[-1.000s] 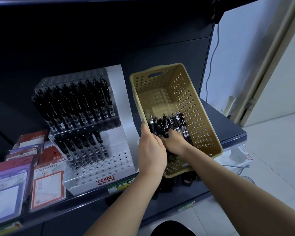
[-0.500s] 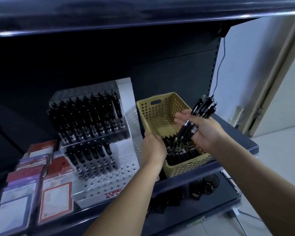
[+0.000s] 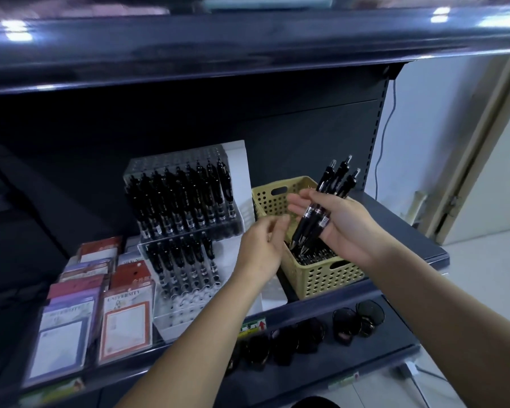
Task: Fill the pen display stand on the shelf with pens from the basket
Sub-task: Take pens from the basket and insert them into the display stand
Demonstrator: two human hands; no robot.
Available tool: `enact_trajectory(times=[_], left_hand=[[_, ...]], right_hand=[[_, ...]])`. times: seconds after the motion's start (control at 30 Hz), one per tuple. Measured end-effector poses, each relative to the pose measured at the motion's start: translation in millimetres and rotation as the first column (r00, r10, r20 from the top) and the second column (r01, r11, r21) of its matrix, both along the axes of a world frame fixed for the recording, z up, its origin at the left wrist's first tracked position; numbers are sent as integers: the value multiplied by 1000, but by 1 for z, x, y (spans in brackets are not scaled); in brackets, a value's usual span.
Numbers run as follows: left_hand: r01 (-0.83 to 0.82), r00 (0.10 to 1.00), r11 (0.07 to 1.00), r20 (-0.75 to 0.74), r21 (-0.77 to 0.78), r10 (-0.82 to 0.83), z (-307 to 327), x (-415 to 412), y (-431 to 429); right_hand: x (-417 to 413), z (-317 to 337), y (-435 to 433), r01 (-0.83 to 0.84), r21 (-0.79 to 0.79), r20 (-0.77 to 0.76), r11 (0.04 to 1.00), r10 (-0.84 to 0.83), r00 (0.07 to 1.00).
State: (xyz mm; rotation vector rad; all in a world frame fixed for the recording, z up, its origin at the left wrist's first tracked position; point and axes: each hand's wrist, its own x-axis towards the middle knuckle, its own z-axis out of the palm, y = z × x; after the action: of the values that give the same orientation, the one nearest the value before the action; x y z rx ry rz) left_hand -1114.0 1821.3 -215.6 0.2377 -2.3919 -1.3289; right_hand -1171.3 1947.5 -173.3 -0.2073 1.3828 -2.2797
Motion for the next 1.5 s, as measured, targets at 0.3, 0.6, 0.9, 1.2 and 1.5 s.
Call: enact_trajectory(times=[0.3, 0.6, 0.9, 1.2, 1.5], left_hand=[[264, 940, 852, 76, 451, -331, 14, 68, -20], [-19, 998, 934, 55, 356, 0, -17, 116, -66], [-254, 967, 926, 71, 278, 244, -41, 124, -92], [-397, 918, 897, 83, 193, 388, -49, 135, -114], [-340, 940, 910, 76, 237, 332, -52, 138, -116]], right_hand=[[59, 4, -44, -255, 365, -70, 895, 299, 952], [85, -31, -81, -118, 431, -234, 895, 237, 943], [80, -26, -93, 63, 451, -401, 890, 138, 906], [53, -22, -108, 483, 529, -726, 698, 79, 683], [54, -41, -116, 432, 608, -663, 666, 127, 738]])
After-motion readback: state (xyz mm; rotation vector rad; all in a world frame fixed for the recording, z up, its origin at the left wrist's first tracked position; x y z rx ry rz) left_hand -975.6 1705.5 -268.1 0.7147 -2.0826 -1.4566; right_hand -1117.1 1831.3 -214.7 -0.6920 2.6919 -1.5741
